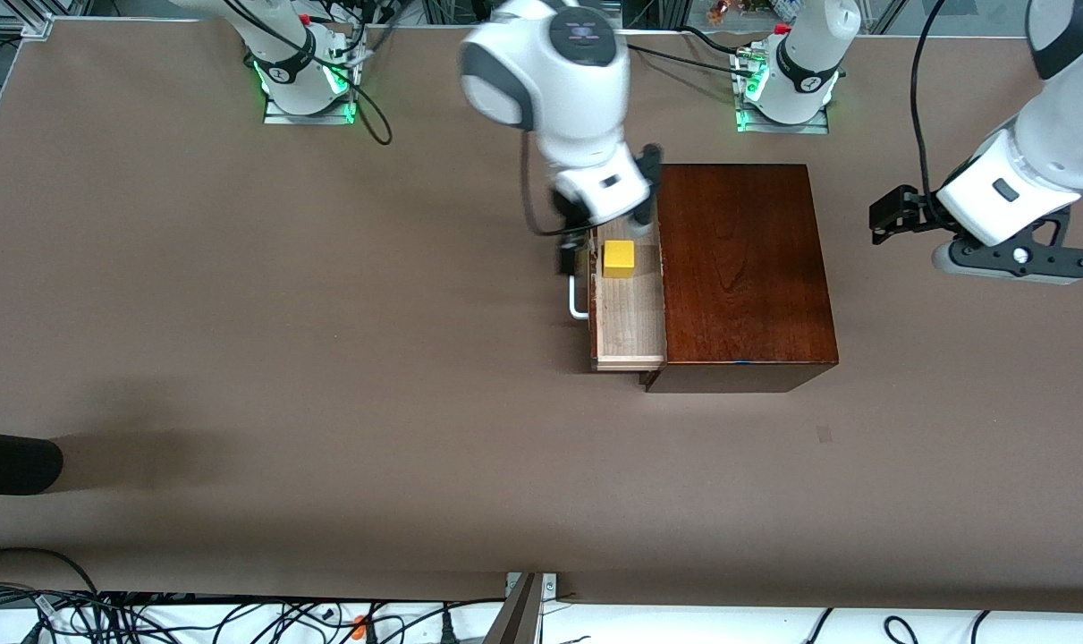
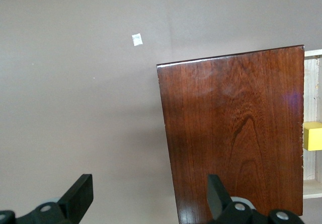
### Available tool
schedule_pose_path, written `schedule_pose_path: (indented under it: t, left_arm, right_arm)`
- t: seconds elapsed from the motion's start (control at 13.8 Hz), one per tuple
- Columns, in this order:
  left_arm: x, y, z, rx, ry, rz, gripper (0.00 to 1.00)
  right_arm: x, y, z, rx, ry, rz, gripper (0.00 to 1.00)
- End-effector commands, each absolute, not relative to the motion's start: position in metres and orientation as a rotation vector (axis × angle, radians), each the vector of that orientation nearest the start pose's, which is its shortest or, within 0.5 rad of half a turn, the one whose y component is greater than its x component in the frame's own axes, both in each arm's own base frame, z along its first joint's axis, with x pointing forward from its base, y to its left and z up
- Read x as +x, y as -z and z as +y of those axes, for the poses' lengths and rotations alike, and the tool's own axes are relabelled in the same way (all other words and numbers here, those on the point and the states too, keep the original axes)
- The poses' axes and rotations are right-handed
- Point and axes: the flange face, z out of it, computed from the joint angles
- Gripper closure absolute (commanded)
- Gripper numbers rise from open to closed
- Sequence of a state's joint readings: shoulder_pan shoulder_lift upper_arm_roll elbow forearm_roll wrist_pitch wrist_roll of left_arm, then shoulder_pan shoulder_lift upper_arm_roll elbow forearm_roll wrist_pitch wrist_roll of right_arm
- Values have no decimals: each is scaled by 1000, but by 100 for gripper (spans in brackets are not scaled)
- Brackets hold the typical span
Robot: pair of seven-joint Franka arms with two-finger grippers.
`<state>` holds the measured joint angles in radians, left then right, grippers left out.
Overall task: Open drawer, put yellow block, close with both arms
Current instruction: 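Withdraw the right gripper while the left gripper moves to the drawer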
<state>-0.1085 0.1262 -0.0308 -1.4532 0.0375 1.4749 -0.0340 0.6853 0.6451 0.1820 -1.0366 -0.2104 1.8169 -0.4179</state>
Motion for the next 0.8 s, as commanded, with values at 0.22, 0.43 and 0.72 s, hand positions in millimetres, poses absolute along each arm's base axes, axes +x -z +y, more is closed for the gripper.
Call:
schedule_pose_path:
  t: [0.22,0.43,0.72]
  left_arm:
    - [580,-604,-89,-3115,-178,200,0]
    - [578,-571,-129,-3154,-339,382,0]
    - [559,-526,-250,-3121,-474,825,0]
  right_arm:
    - [635,-573,333,-2764,356,-1410,0]
    - [662,-586,235,-2819,310,-1136,0]
    - [644,-589,139,-2890,214,-760,0]
